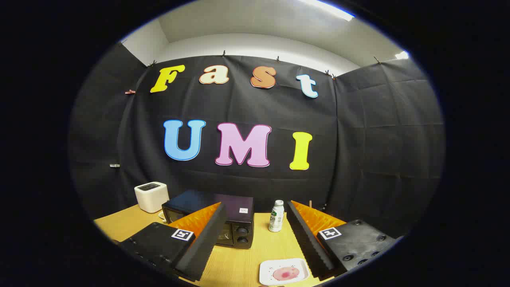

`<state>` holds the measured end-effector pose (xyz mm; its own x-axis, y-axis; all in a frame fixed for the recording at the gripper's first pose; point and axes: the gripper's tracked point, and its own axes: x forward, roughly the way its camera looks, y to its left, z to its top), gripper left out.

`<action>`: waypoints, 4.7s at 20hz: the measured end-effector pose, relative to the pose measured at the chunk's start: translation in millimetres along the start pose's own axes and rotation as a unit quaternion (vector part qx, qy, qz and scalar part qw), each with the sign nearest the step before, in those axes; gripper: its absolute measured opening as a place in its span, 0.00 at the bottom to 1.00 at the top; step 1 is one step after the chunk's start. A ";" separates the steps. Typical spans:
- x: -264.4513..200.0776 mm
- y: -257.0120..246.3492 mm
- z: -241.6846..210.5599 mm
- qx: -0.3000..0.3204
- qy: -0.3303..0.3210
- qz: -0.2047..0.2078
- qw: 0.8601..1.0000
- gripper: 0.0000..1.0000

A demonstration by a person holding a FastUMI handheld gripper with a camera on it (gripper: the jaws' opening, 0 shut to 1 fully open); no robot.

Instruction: Open the toaster oven, put the food inside, and close the toaster oven door.

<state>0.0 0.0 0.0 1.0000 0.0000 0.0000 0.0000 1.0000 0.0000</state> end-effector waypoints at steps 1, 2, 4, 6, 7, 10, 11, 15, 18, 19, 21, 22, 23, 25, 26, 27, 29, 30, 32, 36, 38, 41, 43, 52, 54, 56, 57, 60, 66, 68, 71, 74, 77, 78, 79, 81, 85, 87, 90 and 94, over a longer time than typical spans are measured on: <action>-0.5 -0.6 -0.2 0.001 0.001 0.000 1.000 0.98; -1.4 0.4 -0.2 0.000 0.001 0.001 1.000 0.98; -3.1 1.5 -2.1 -0.004 0.003 0.003 1.000 0.98; -4.5 2.4 -4.3 -0.007 0.007 0.005 1.000 0.98; -5.7 3.1 -6.1 -0.007 0.009 0.006 1.000 0.98; -8.8 5.6 -8.3 -0.004 0.012 0.007 1.000 0.98; -9.8 6.8 -8.7 -0.004 0.014 0.008 1.000 0.98; -9.8 14.3 -14.4 -0.007 0.020 0.018 1.000 0.98; -8.8 23.9 -25.6 0.007 0.040 0.030 0.999 0.98; -8.4 25.6 -28.5 0.011 0.045 0.030 0.998 0.98; -7.0 31.1 -35.1 0.019 0.057 0.033 0.998 0.98; -5.5 33.7 -36.3 0.021 0.059 0.033 0.997 0.98; -4.4 36.0 -38.4 0.021 0.062 0.034 0.997 0.98; -1.5 41.3 -43.1 0.018 0.069 0.036 0.997 0.98; 1.1 45.1 -43.3 0.017 0.069 0.038 0.997 0.98; 3.7 49.8 -43.4 0.015 0.069 0.041 0.997 0.98; 9.4 60.5 -44.5 0.010 0.071 0.050 0.996 0.98; 13.2 66.6 -43.5 0.009 0.070 0.054 0.996 0.98; 20.4 79.0 -38.0 0.010 0.065 0.060 0.996 0.98; 39.5 107.4 -38.3 0.007 0.066 0.068 0.995 0.98; 51.3 121.1 -39.7 0.003 0.063 0.068 0.996 0.98; 73.1 144.7 -48.2 0.002 0.063 0.065 0.996 0.98; 90.1 157.8 -59.6 0.005 0.074 0.058 0.996 0.98; 153.1 196.9 -119.8 -0.006 0.101 0.024 0.995 0.98; 162.7 196.0 -135.5 -0.012 0.109 0.014 0.994 0.98; 170.2 195.6 -152.4 -0.011 0.122 0.006 0.992 0.98; 173.1 196.8 -159.4 -0.005 0.128 0.005 0.992 0.98; 178.1 199.0 -175.7 -0.006 0.146 0.002 0.989 0.99; 175.6 202.3 -187.8 0.025 0.172 0.009 0.985 0.98; 166.1 203.6 -187.5 0.018 0.175 0.019 0.984 0.99; 145.4 201.0 -195.2 0.028 0.189 0.028 0.981 0.98; 121.5 201.8 -200.6 0.011 0.195 0.035 0.980 0.98; 97.0 201.6 -214.3 0.006 0.208 0.044 0.977 0.98; 87.9 202.8 -218.5 -0.001 0.214 0.049 0.976 0.98; 81.1 202.8 -224.8 -0.004 0.220 0.053 0.974 0.98; 63.8 201.6 -246.2 -0.032 0.249 0.064 0.966 0.98; 45.9 201.8 -268.5 -0.063 0.266 0.084 0.958 0.99; 34.5 201.1 -289.9 -0.047 0.294 0.086 0.951 0.99; 16.1 194.0 -308.7 -0.033 0.346 0.069 0.935 0.99; 14.8 178.5 -292.4 -0.006 0.349 0.064 0.935 0.99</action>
<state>14.8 178.5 -292.4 0.7481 0.1154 -0.6535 -0.1235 0.9918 0.0338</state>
